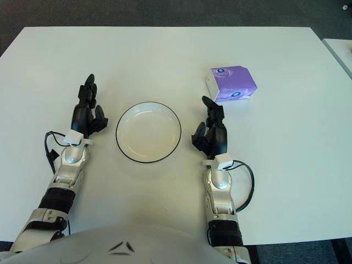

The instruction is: Put the tissue paper into the plate.

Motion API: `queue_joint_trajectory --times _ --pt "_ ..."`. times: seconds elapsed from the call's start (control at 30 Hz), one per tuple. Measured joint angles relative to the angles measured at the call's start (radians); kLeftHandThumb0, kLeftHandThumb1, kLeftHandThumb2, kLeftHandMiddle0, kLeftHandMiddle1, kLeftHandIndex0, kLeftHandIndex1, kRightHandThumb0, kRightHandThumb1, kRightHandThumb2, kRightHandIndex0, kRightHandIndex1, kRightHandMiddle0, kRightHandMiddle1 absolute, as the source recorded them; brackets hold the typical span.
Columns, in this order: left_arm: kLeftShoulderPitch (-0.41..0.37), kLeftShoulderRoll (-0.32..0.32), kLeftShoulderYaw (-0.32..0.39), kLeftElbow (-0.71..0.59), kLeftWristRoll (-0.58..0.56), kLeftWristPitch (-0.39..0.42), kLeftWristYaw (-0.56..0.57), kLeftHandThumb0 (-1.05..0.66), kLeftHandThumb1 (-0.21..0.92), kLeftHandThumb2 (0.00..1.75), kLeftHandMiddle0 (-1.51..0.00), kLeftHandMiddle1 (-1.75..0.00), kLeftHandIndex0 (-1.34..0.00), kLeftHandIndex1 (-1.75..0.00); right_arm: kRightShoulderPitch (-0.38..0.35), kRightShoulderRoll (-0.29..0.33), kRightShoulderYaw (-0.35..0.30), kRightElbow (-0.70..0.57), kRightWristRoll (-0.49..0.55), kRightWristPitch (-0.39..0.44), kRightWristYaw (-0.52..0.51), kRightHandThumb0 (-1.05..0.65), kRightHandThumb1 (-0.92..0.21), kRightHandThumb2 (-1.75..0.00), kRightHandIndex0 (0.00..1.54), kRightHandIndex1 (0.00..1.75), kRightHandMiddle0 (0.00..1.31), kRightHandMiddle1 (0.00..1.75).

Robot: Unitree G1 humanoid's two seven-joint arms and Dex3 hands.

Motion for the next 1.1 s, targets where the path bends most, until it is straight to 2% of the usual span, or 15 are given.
queue_joint_trajectory --times 0.37,0.53,0.67,0.83,1.0,1.1 --pt "0.0 0.0 0.0 -0.002 0.001 0.004 0.0 -0.75 0.92 0.94 -0.17 -0.01 0.0 -0.33 0.044 0.016 0.008 -0.059 -0.004 0.032 -0.002 -0.49 -0.92 -0.93 0.37 0.05 0.0 0.75" --pt "0.0 0.0 0.0 -0.002 0.001 0.005 0.0 -0.75 0.92 0.95 -0.17 -0.01 0.0 -0.32 0.097 0.026 0.012 -0.128 -0.017 0.049 -0.016 -0.51 -0.92 -0.89 0.36 0.05 0.0 0.74" --pt "-0.002 0.0 0.0 -0.001 0.002 0.006 0.0 -0.75 0.92 0.95 -0.18 -0.01 0.0 -0.32 0.109 0.023 0.003 -0.193 -0.034 0.078 -0.022 -0.54 -0.92 -0.84 0.34 0.04 0.0 0.73" --pt "-0.004 0.0 0.0 0.001 0.002 0.006 0.0 -0.75 0.92 0.94 -0.17 -0.01 0.0 -0.32 0.056 -0.008 -0.04 -0.262 -0.043 0.094 -0.027 -0.58 -0.92 -0.79 0.32 0.02 0.0 0.76" --pt "-0.006 0.0 0.0 0.003 0.002 0.007 0.0 -0.76 0.92 0.94 -0.17 0.0 0.0 -0.31 -0.032 -0.046 -0.082 -0.305 -0.076 0.1 -0.043 -0.6 -0.92 -0.73 0.31 0.02 0.0 0.77" --pt "-0.008 0.0 0.0 0.005 0.001 0.008 0.0 -0.76 0.92 0.94 -0.17 0.0 0.0 -0.32 -0.096 -0.072 -0.108 -0.326 -0.088 0.136 -0.05 -0.6 -0.92 -0.72 0.31 0.02 0.0 0.79"
